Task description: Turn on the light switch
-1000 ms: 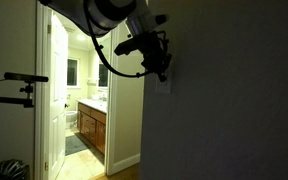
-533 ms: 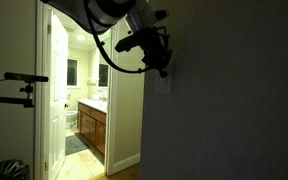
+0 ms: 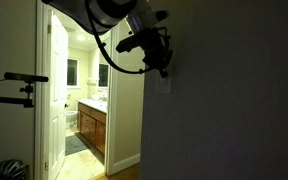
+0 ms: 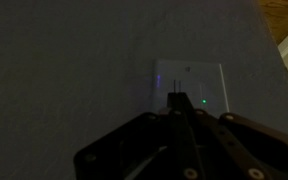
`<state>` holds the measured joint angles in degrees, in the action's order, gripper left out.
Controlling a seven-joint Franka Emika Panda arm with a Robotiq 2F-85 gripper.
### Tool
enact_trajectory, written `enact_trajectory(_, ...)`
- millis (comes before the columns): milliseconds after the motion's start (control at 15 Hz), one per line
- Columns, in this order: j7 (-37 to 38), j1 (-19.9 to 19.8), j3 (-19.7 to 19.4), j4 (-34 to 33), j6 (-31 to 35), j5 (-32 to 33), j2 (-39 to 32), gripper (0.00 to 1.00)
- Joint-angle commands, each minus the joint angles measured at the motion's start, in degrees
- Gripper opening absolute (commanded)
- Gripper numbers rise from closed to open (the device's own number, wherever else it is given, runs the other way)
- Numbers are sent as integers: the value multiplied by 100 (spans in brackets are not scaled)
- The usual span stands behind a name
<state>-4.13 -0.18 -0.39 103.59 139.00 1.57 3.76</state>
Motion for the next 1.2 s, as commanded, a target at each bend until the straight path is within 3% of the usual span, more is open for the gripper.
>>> enact_trajectory(0,-25,5,-1,-42,190,-43,-69,5)
enact_trajectory(1133,41,-5,-1,-198,291,4,-254,5)
